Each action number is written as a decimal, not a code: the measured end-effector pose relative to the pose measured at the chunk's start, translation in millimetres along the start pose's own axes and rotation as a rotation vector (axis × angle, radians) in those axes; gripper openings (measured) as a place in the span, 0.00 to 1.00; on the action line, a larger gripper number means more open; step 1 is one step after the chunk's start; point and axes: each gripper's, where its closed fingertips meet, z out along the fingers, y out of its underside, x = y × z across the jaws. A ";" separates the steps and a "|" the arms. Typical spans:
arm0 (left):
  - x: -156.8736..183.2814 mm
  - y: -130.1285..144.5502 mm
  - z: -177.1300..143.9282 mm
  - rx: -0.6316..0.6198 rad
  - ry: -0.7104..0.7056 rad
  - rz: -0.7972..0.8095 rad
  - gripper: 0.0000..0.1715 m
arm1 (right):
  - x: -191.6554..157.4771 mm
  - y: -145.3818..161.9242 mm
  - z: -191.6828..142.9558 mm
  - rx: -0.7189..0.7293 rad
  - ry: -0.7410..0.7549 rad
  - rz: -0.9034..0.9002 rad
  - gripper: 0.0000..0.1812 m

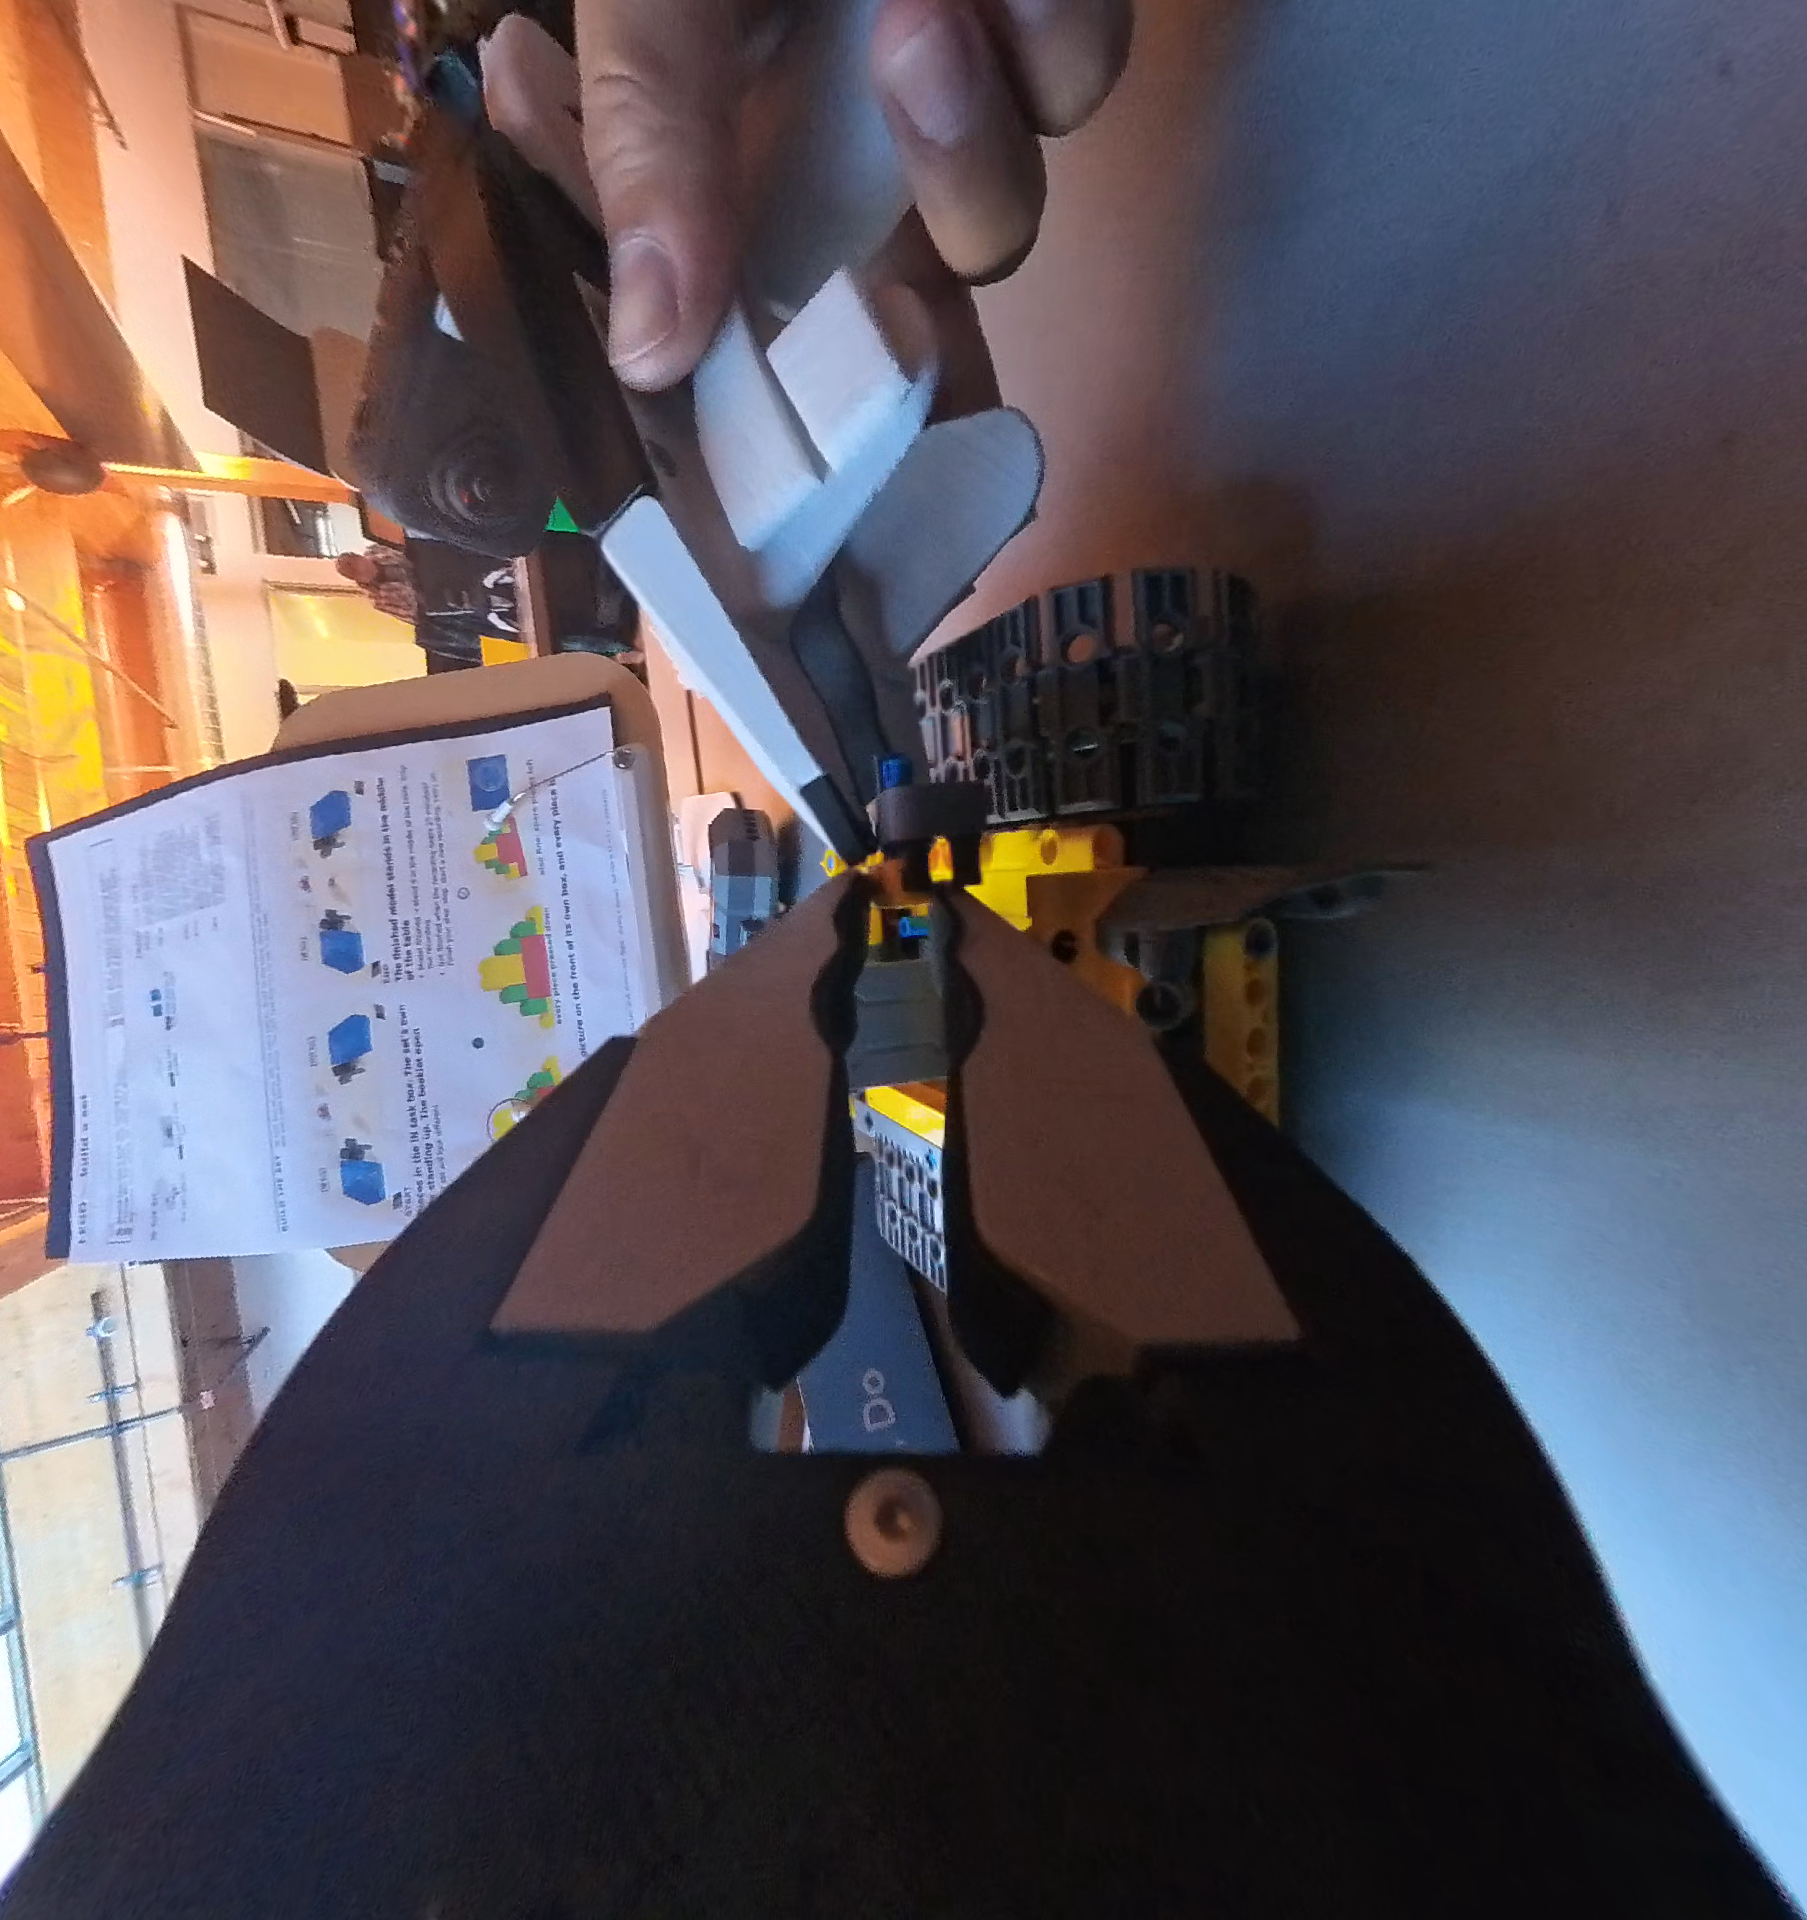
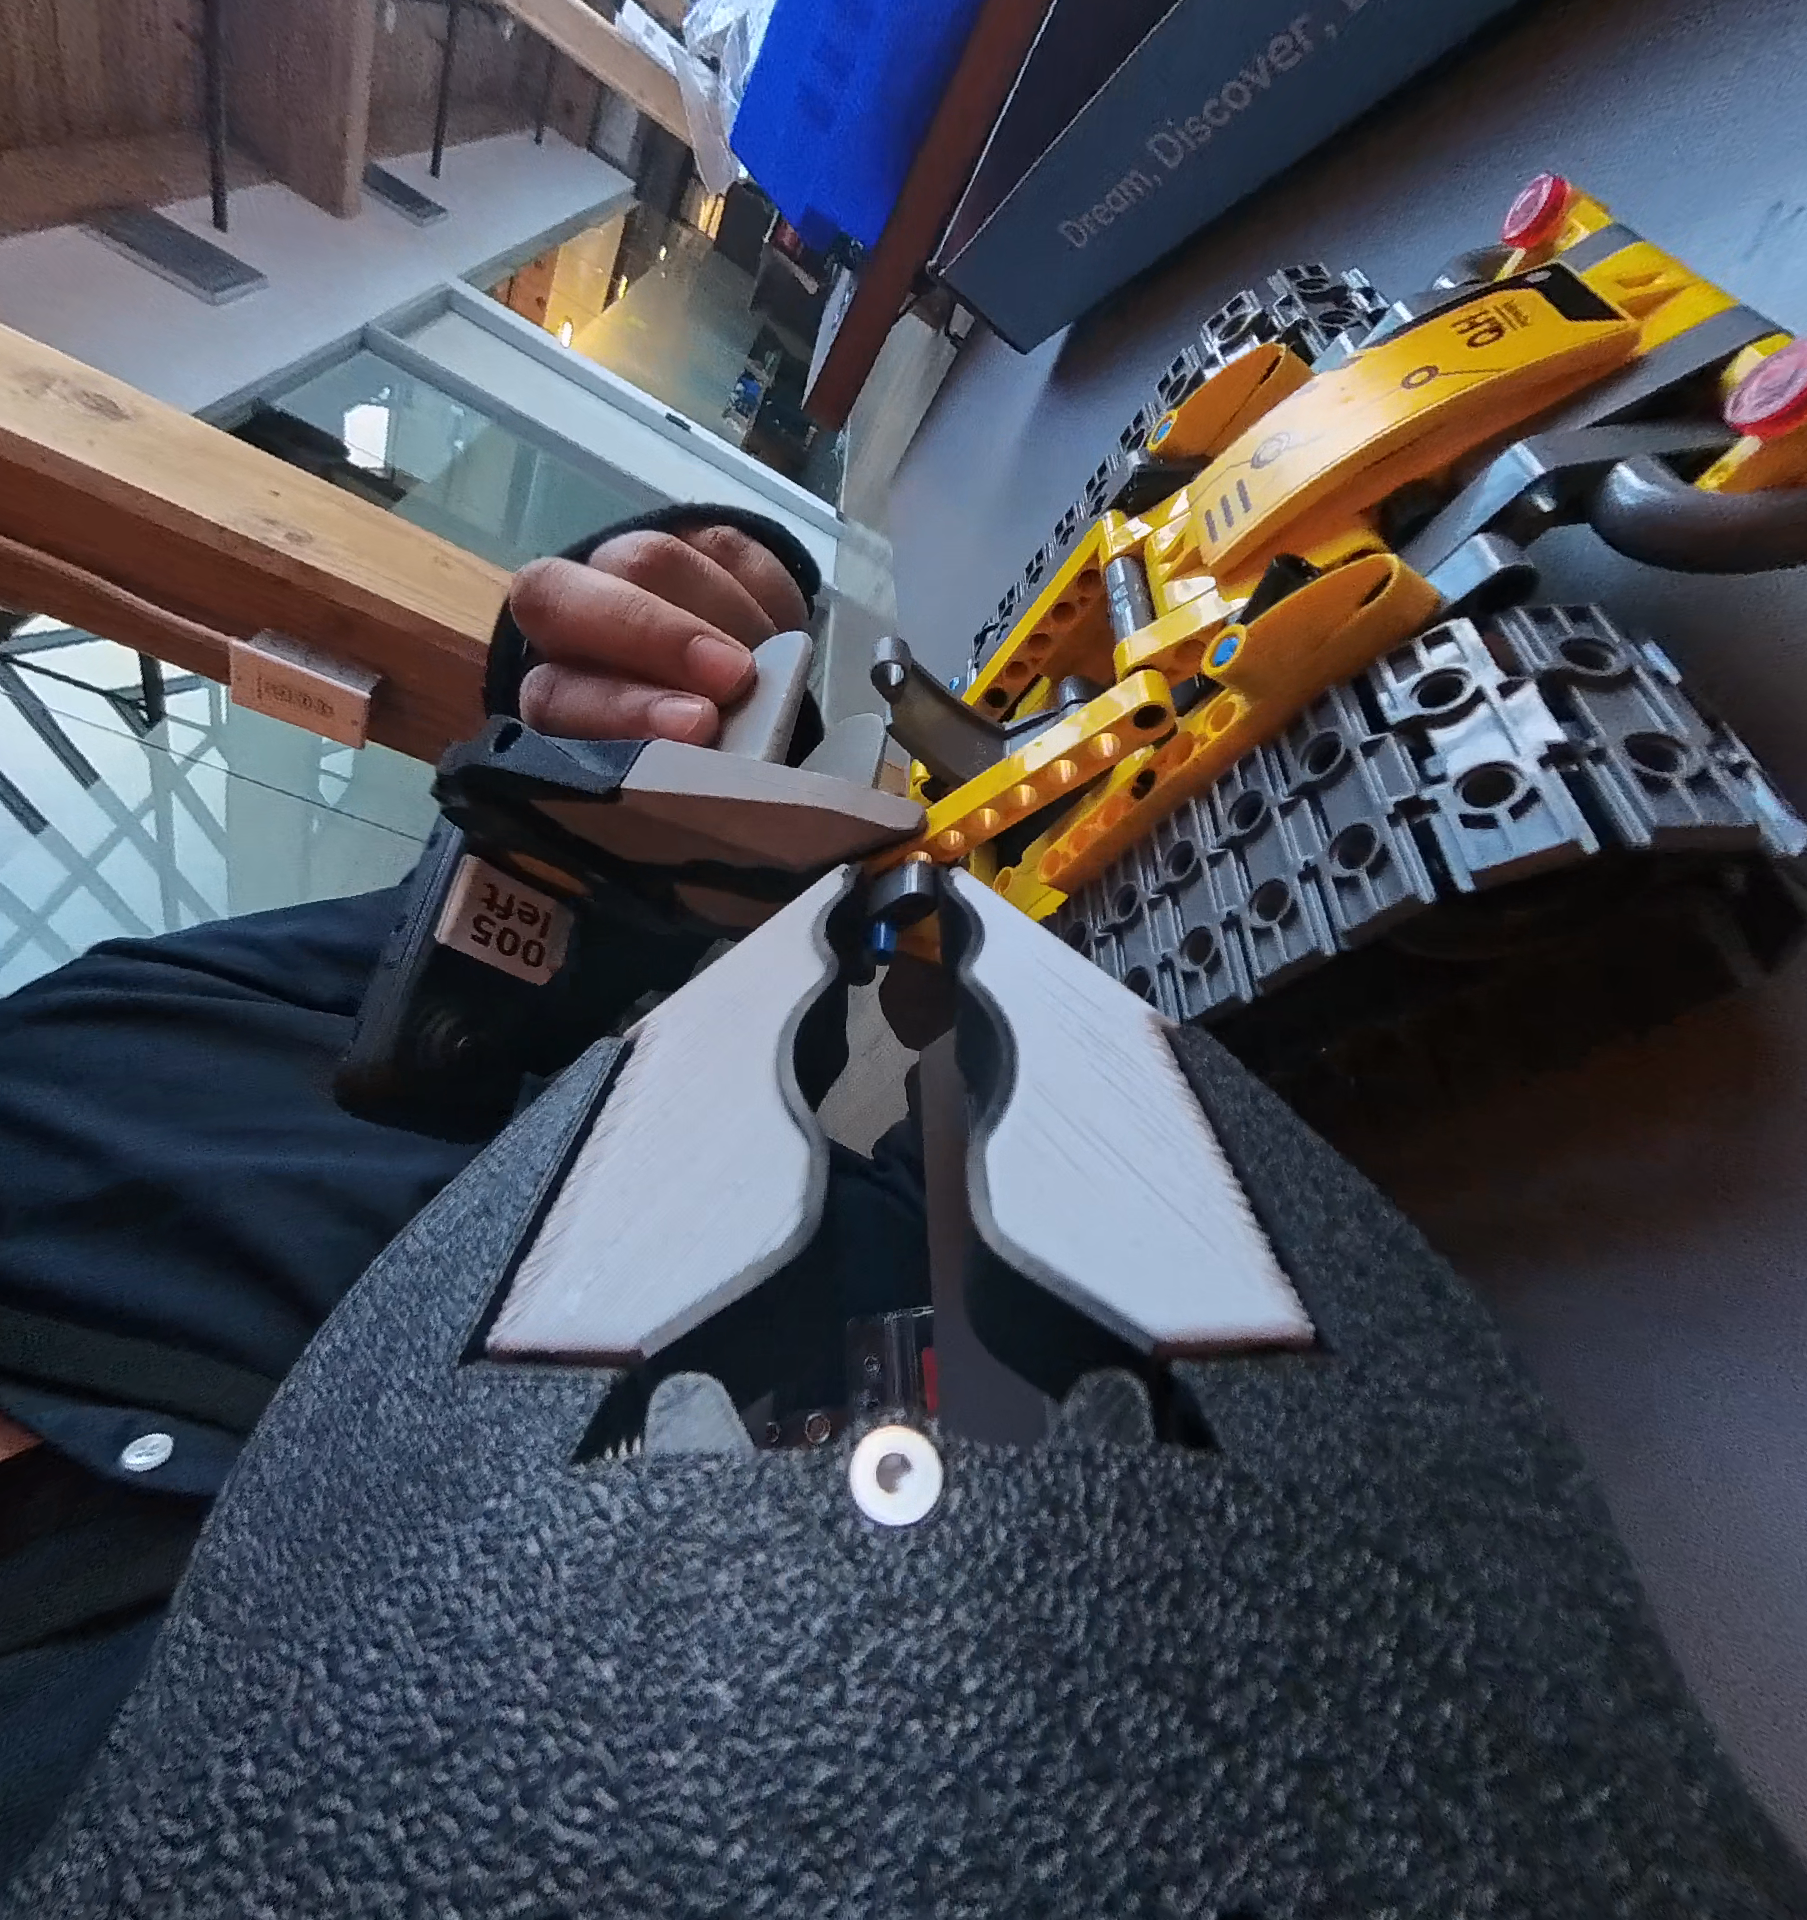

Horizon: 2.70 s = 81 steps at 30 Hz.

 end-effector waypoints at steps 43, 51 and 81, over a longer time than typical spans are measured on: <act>-9.8 -12.4 9.6 0.177 -0.123 -0.166 0.03 | -8.2 9.5 -34.0 -0.109 0.548 -0.785 0.05; -9.3 -21.4 8.5 0.223 -0.084 -0.215 0.03 | -0.9 6.2 -35.4 -0.292 0.794 -1.109 0.07; -21.5 -41.3 38.2 0.073 -0.143 -0.295 0.04 | 10.0 -4.7 -72.1 -0.341 1.339 -1.535 0.01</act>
